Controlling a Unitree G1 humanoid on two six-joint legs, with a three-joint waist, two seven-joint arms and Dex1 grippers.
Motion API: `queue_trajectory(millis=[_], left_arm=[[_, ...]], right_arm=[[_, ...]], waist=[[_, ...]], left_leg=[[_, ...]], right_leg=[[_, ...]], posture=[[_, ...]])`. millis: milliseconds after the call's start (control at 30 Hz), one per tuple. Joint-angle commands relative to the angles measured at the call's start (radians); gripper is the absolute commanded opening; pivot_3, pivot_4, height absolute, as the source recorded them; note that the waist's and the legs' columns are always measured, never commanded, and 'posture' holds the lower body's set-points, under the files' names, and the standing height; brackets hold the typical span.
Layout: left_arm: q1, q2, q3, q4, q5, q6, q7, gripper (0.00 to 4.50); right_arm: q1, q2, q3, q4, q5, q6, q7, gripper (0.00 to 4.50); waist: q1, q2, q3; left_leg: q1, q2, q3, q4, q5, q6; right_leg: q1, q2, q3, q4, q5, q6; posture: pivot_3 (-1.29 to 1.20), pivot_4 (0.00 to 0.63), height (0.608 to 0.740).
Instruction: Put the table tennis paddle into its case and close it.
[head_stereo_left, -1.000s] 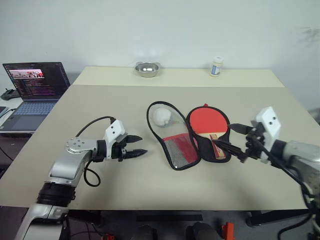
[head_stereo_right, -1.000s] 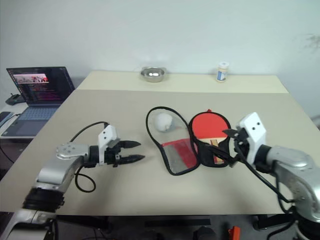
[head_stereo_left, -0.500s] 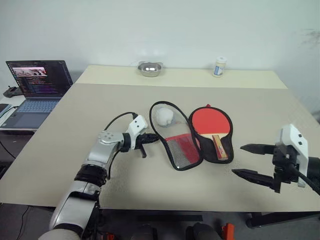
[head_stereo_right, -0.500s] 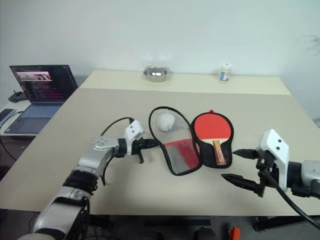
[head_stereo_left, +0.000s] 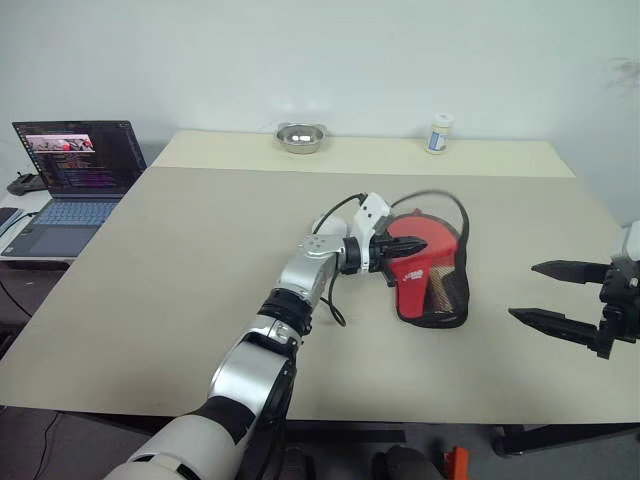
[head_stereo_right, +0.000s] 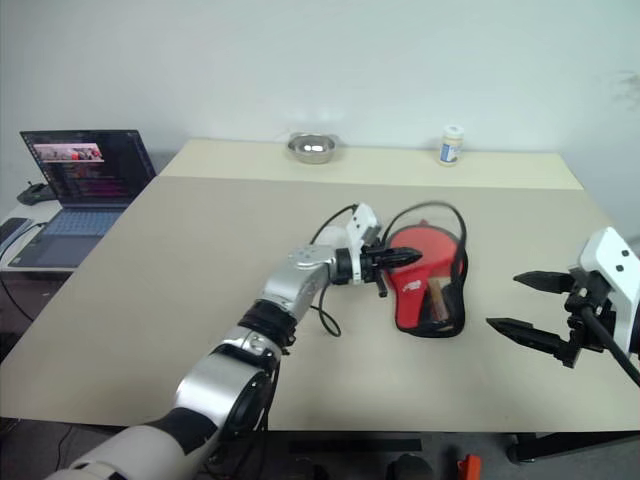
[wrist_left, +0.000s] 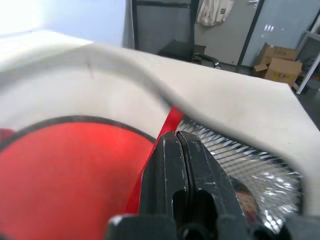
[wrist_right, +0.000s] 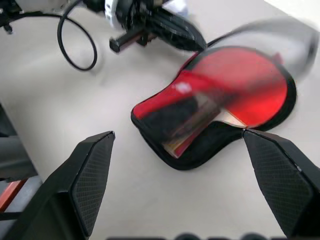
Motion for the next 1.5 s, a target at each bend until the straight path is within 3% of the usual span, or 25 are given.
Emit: queue_trajectory(millis=[33,233,367,600,800,1233,1333,1500], left_arm=[[-0.012,0.023,0.01,-0.024,0.016,-0.078,-0.02,0.03],[0.106,0.147,0.032,-0.233,-0.025,-0.045,-0.111,0.03],[0.216,0.244,0.045,-0.483,-0.093,0.065,-0.173,0.03],[0.33,0.384,0.06,-0.765,-0.184,0.231,-0.203,0.03],[0.349,0.429,0.066,-0.811,-0.194,0.269,-0.184,0.03],[0.346,0.415,0.052,-0.743,-0.179,0.209,-0.176,0.03],[0.354,0.414,0.048,-0.741,-0.175,0.2,-0.175,0.0],[0.381,0.433,0.044,-0.744,-0.163,0.191,-0.172,0.0]], right_arm=[[-0.038,0.023,0.067,0.017,-0.018,-0.021,-0.066,4.5],[-0.208,0.16,0.325,0.168,-0.148,-0.063,-0.256,4.5],[-0.364,0.288,0.446,0.347,-0.234,-0.041,-0.388,4.5],[-0.48,0.385,0.55,0.603,-0.354,-0.118,-0.413,4.5],[-0.52,0.425,0.564,0.728,-0.378,-0.151,-0.385,4.5],[-0.577,0.508,0.667,0.849,-0.473,-0.177,-0.352,4.5],[-0.585,0.515,0.692,0.887,-0.495,-0.162,-0.338,3.89],[-0.577,0.519,0.716,0.895,-0.5,-0.133,-0.304,2.29]], waist=[[-0.002,0.0,0.0],[-0.01,0.001,-0.001],[-0.008,0.001,-0.001],[0.005,0.002,-0.001],[0.001,0.002,-0.001],[-0.006,0.003,-0.001],[-0.01,0.002,-0.002],[-0.012,0.001,-0.003]], left_leg=[[0.0,0.0,0.0,0.0,0.0,0.0],[0.002,0.0,0.002,-0.001,0.0,-0.001],[0.002,0.001,0.002,-0.001,0.001,-0.001],[0.0,0.0,0.002,0.0,0.001,-0.001],[0.0,0.0,0.002,0.002,0.0,0.0],[0.001,0.001,0.002,0.002,0.0,0.0],[0.002,0.001,0.003,0.003,0.0,-0.001],[0.007,0.001,0.004,0.002,0.0,-0.001]], right_leg=[[0.0,0.0,0.0,0.0,0.0,0.0],[0.0,0.0,0.002,0.001,0.001,-0.001],[-0.001,-0.001,0.002,0.001,0.003,-0.005],[-0.001,-0.001,0.002,0.001,0.003,-0.005],[0.0,-0.002,0.001,0.002,0.003,-0.005],[0.0,-0.001,0.002,0.003,0.003,-0.006],[0.0,-0.001,0.002,0.004,0.003,-0.006],[0.002,-0.001,0.004,0.009,0.003,-0.006]], posture=[[0.0,0.15,0.74],[0.0,0.15,0.74],[0.0,0.15,0.74],[0.0,0.15,0.74],[0.0,0.15,0.74],[0.0,0.15,0.74],[0.0,0.15,0.74],[0.0,0.15,0.74]])
